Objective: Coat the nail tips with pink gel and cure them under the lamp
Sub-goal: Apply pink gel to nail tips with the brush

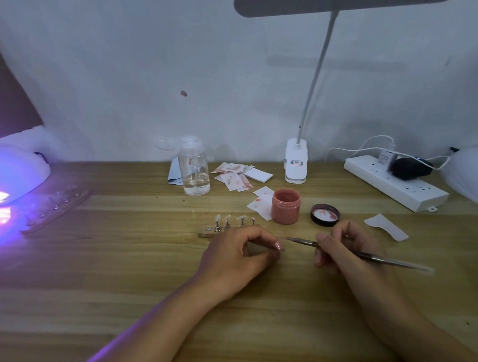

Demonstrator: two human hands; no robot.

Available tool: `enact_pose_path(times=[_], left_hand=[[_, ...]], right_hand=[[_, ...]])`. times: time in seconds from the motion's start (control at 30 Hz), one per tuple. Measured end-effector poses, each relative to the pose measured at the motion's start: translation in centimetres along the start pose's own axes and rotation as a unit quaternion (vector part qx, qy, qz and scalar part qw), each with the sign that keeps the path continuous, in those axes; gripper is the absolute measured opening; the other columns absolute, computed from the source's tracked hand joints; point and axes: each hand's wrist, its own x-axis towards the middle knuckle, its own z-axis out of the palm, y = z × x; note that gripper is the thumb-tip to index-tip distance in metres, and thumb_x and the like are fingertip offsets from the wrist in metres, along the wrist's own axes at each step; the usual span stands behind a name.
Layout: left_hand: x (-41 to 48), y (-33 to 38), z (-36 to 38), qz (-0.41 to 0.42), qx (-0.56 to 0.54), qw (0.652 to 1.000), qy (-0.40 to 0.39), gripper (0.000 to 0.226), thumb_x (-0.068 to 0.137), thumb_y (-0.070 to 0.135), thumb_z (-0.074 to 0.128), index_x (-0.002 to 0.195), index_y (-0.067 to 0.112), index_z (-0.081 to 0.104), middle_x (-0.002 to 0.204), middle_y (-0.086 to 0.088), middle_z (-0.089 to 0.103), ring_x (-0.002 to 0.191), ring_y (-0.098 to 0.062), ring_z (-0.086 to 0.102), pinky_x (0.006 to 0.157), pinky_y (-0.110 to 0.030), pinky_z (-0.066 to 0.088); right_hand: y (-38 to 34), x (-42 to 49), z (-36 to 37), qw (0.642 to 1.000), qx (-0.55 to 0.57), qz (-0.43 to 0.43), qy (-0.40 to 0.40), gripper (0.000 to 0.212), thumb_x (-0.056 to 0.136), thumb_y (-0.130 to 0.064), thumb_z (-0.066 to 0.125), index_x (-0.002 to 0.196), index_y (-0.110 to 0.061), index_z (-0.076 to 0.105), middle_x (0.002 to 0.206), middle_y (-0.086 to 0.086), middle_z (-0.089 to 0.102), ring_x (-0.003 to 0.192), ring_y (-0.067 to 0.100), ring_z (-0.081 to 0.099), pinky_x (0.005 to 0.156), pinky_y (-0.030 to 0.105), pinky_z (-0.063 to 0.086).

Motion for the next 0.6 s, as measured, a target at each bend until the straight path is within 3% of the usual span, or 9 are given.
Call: enact_pose_path(times=[0.1, 0.2, 0.37, 0.6], left_hand=[[0.03, -0.09, 0.07, -0.004, 0.004, 1.0, 0.005, 0.014, 0.083, 0.031, 0.076, 0.085, 0.045, 0.072, 0.075, 0.02, 0.069, 0.049, -0.002, 0.041, 0.054, -0.026, 0.029], [0.06, -0.05, 0.04, 0.0, 0.004, 1.0, 0.001, 0.013, 0.084, 0.031, 0.075, 0.082, 0.043, 0.072, 0.079, 0.028, 0.067, 0.05, 0.002, 0.043, 0.052, -0.02, 0.028], [0.16, -0.1, 0.05, 0.0, 0.001, 1.0, 0.004, 0.014, 0.084, 0.031, 0.076, 0.081, 0.044, 0.071, 0.082, 0.024, 0.069, 0.05, 0.001, 0.043, 0.055, -0.024, 0.03], [0.19, -0.13, 0.12, 0.0, 0.005, 1.0, 0.004, 0.018, 0.083, 0.031, 0.076, 0.08, 0.048, 0.07, 0.081, 0.026, 0.068, 0.049, 0.002, 0.042, 0.054, -0.024, 0.029]], right_hand=[[-0.09, 0.05, 0.02, 1.0, 0.002, 0.006, 0.004, 0.023, 0.091, -0.006, 0.059, 0.075, -0.002, 0.043, 0.056, 0.006, 0.062, 0.057, 0.012, 0.05, 0.058, 0.022, 0.04], [-0.14, 0.04, 0.02, 1.0, -0.008, 0.02, -0.01, 0.021, 0.091, -0.005, 0.058, 0.076, -0.002, 0.044, 0.056, 0.005, 0.062, 0.058, 0.014, 0.052, 0.062, 0.029, 0.039], [-0.08, 0.07, -0.05, 1.0, -0.012, 0.016, -0.02, 0.02, 0.09, 0.001, 0.057, 0.079, 0.005, 0.041, 0.054, 0.005, 0.058, 0.052, 0.007, 0.052, 0.053, 0.015, 0.041], [0.15, 0.14, -0.07, 1.0, -0.012, 0.009, -0.024, 0.02, 0.09, 0.002, 0.057, 0.08, 0.007, 0.04, 0.054, 0.006, 0.055, 0.052, 0.009, 0.05, 0.051, 0.015, 0.04]])
